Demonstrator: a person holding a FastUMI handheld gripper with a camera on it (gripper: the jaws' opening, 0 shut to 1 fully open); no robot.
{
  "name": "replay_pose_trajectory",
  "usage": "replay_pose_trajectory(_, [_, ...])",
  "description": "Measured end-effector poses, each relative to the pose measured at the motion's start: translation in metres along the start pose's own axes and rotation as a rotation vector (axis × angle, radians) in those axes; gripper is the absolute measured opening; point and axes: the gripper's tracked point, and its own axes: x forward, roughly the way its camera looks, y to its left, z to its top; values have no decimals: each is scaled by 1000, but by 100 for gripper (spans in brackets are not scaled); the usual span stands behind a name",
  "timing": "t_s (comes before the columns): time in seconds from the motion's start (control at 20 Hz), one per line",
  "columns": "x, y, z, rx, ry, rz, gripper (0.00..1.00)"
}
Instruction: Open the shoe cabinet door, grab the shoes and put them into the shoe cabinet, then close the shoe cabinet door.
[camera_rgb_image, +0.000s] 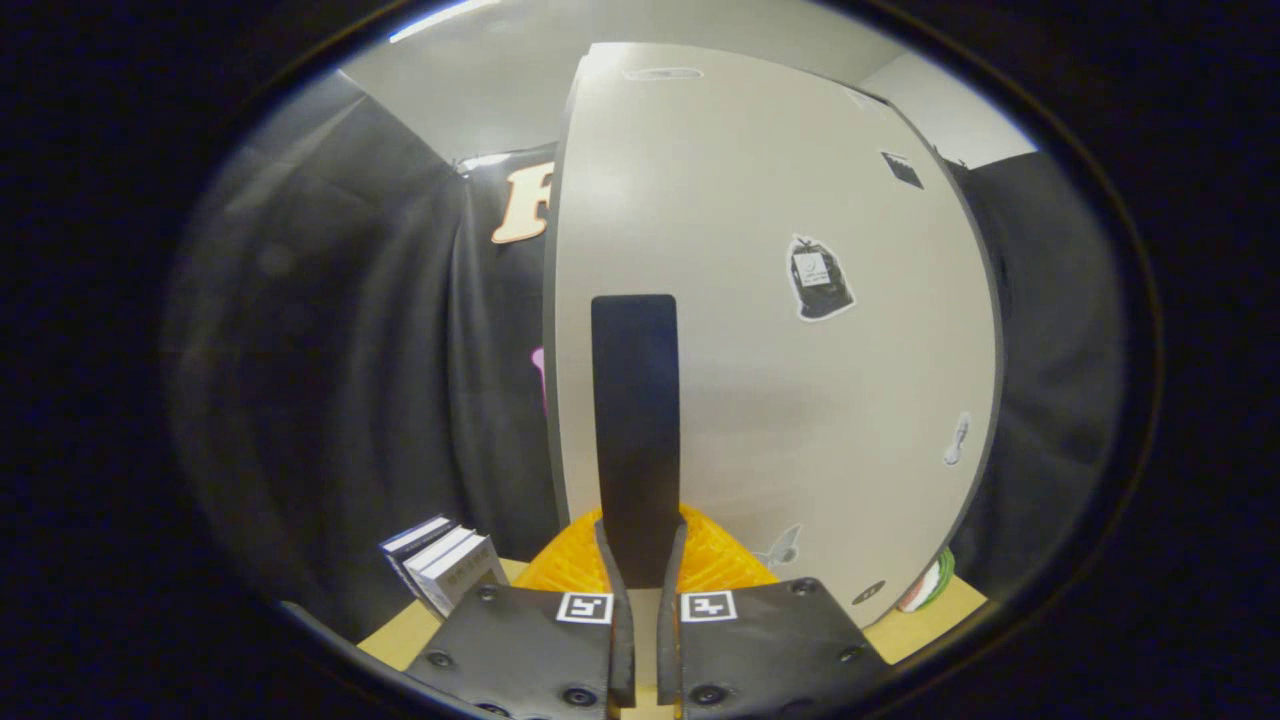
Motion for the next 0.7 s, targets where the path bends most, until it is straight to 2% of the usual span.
replay_pose_trajectory(0.35, [-77,-30,4,2,6,103,10])
replay_pose_trajectory(0.7, [-137,-94,13,24,20,214,10])
